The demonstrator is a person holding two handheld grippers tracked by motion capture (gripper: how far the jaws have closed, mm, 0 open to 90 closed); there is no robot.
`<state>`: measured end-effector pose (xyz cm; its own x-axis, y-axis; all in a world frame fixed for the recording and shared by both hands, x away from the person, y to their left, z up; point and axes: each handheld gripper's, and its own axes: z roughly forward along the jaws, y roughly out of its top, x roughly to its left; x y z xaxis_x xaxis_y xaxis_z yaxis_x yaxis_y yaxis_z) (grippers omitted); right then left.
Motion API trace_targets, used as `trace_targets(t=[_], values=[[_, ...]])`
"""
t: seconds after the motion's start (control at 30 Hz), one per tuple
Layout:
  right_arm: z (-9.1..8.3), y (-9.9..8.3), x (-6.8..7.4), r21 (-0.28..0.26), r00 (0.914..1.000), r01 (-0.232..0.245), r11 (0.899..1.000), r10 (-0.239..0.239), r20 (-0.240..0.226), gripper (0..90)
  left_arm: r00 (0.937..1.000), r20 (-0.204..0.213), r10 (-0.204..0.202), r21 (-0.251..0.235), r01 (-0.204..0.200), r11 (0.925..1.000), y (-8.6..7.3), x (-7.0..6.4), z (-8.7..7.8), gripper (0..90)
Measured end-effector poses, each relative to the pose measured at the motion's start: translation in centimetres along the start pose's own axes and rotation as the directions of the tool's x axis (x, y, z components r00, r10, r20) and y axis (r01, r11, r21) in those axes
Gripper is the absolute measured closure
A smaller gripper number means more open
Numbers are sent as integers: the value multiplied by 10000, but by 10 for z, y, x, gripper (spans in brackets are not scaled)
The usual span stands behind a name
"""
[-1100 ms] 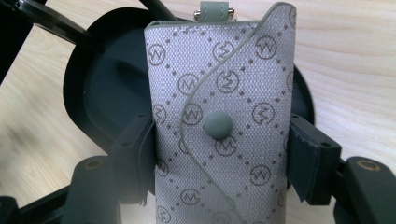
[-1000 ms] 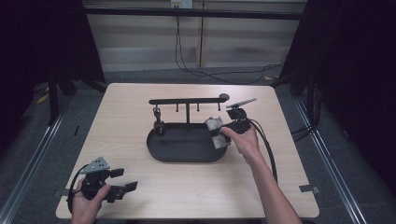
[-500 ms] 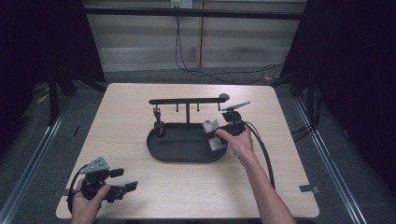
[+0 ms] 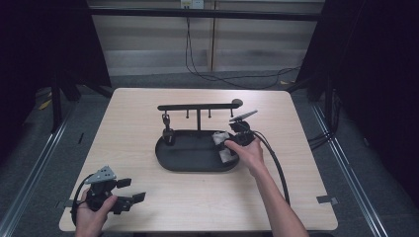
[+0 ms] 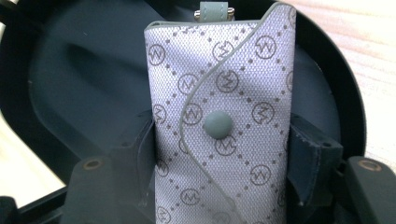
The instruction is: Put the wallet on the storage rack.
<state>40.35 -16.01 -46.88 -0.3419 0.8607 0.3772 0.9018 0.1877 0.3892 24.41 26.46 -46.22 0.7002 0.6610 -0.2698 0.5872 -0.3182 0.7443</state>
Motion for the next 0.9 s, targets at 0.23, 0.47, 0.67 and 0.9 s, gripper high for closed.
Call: trace_targets(t=[0.23, 0.47, 0.67, 0.9], values=[[5, -1, -1, 20, 10000, 40, 10000, -40, 88, 326, 10000, 53, 34, 39, -34, 10000, 0, 0, 2, 182], [11, -2, 1, 39, 9995, 240, 9997, -241, 198, 306, 10000, 43, 3, 1, -3, 10000, 0, 0, 1, 181], [12, -3, 2, -38, 9982, 531, 9986, -529, 288, 292, 10000, 33, 5, -7, -5, 10000, 0, 0, 1, 181], [11, -4, 2, -309, 9984, 479, 9984, -469, 321, 285, 10000, 24, 15, -4, -15, 10000, 0, 0, 0, 181]])
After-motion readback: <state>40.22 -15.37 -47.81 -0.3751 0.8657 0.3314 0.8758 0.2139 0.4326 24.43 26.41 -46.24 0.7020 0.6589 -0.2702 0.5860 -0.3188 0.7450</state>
